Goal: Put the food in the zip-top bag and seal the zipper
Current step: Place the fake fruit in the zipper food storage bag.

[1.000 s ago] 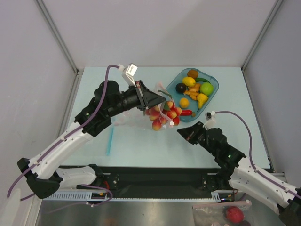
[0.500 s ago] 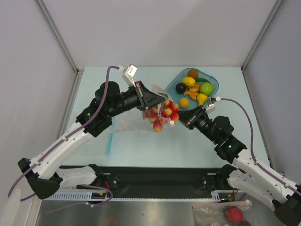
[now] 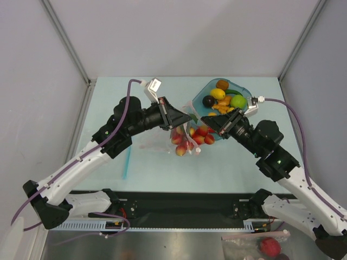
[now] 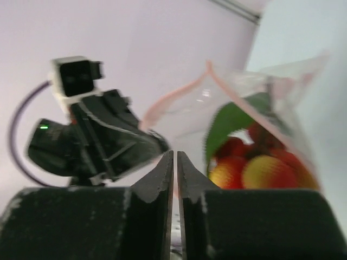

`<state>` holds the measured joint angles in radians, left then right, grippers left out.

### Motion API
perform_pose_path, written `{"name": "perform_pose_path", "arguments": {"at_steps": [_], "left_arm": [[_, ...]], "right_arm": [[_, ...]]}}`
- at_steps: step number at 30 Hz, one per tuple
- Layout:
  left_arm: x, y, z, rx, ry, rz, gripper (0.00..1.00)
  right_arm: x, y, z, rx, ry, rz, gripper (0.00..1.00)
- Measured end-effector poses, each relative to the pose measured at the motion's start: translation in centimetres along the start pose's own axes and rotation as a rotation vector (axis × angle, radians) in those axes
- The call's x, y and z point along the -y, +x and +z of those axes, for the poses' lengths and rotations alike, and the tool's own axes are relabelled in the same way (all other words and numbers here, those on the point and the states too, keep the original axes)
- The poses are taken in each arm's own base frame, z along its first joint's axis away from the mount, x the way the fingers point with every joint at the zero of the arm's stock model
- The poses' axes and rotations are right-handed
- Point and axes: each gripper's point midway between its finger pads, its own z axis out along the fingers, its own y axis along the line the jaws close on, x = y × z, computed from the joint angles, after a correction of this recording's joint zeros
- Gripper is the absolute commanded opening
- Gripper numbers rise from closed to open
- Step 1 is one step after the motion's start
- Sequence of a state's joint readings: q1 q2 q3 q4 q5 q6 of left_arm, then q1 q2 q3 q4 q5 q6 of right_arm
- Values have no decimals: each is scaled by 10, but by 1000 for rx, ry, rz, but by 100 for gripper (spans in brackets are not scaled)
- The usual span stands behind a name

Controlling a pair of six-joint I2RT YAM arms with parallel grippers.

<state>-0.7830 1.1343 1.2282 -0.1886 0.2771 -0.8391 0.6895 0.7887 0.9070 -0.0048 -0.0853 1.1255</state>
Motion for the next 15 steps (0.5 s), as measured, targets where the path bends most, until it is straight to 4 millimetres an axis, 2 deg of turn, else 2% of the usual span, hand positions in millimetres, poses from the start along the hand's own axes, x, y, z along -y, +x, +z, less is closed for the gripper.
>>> {"name": "perform_pose_path", "arguments": {"at_steps": [1,3,4,8,12,15], "left_arm": [[0,0,0,0,0,0,0],[0,0,0,0,0,1,0],[0,0,0,0,-1,1,0],[0,0,-1,1,0,1,0],[1,-1,-1,2,1,1,0],[1,-1,-1,3,1,1,0]], "right_arm": [[10,2,-1,-6,46,-20,17],[25,0,-9,-2,129,-70,38],[28,-4,-14,8,162,-100,53],[26,-21,-40,65,215,-202,69],[33,-25,-60,81,255,-265,74],[46,-22,-61,62,307,-288,72]]}}
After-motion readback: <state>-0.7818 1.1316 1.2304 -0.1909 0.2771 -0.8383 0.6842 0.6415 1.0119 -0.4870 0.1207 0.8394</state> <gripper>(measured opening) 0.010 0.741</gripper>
